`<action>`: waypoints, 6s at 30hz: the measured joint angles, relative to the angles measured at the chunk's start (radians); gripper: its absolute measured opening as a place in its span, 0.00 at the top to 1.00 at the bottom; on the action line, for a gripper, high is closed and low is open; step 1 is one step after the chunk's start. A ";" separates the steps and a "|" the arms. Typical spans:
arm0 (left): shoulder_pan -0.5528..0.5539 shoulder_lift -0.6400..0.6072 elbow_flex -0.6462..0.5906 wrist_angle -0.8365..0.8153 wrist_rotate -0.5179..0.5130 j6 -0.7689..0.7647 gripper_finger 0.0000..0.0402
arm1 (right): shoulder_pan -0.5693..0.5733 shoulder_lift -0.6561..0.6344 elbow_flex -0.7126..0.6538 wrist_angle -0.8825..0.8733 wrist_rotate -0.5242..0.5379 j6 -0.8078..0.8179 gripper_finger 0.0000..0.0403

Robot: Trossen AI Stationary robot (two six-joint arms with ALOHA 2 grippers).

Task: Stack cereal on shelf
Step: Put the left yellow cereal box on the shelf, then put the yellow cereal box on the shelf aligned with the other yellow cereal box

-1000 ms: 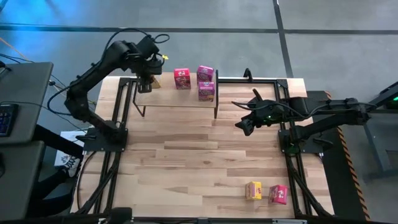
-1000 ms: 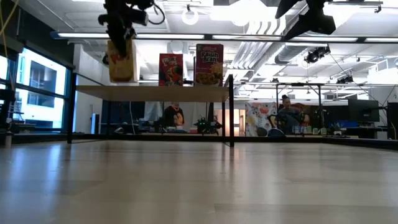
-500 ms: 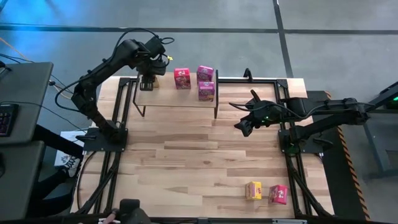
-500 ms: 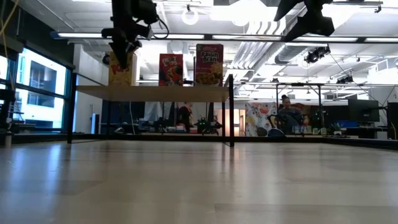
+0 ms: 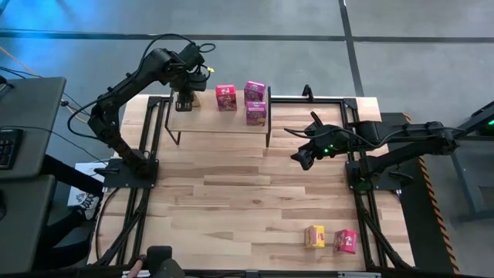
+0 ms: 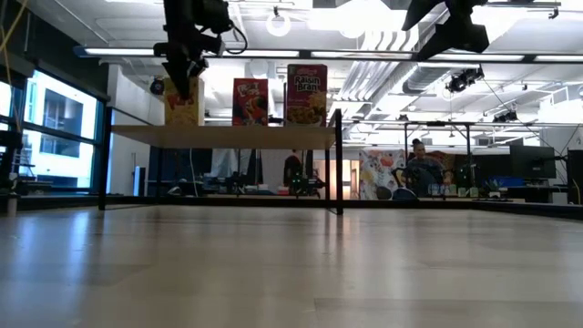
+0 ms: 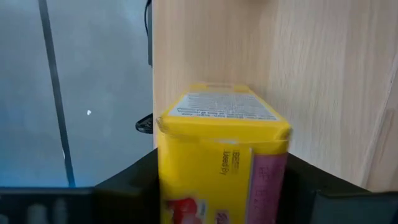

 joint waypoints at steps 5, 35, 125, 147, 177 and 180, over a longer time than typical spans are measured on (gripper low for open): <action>0.000 -0.006 0.000 0.008 0.000 -0.018 0.41 | 0.000 0.000 0.000 0.000 0.000 0.000 0.36; -0.058 -0.359 0.000 0.133 0.004 -0.258 0.38 | 0.000 -0.007 0.000 0.000 -0.044 -0.035 0.36; -0.632 -0.965 -0.983 1.455 0.147 -1.360 0.38 | 0.768 0.447 0.002 -0.019 -0.132 1.401 0.56; -0.911 -0.530 -0.983 1.620 0.284 -1.359 0.38 | 0.590 0.257 0.002 0.240 -0.059 0.743 0.81; -1.024 0.166 -0.598 1.707 0.491 -1.411 0.38 | 0.402 0.341 0.002 0.533 -0.148 0.272 0.82; -1.029 0.166 -0.597 1.708 0.502 -1.411 0.38 | 0.403 0.341 0.002 0.540 -0.140 0.243 0.82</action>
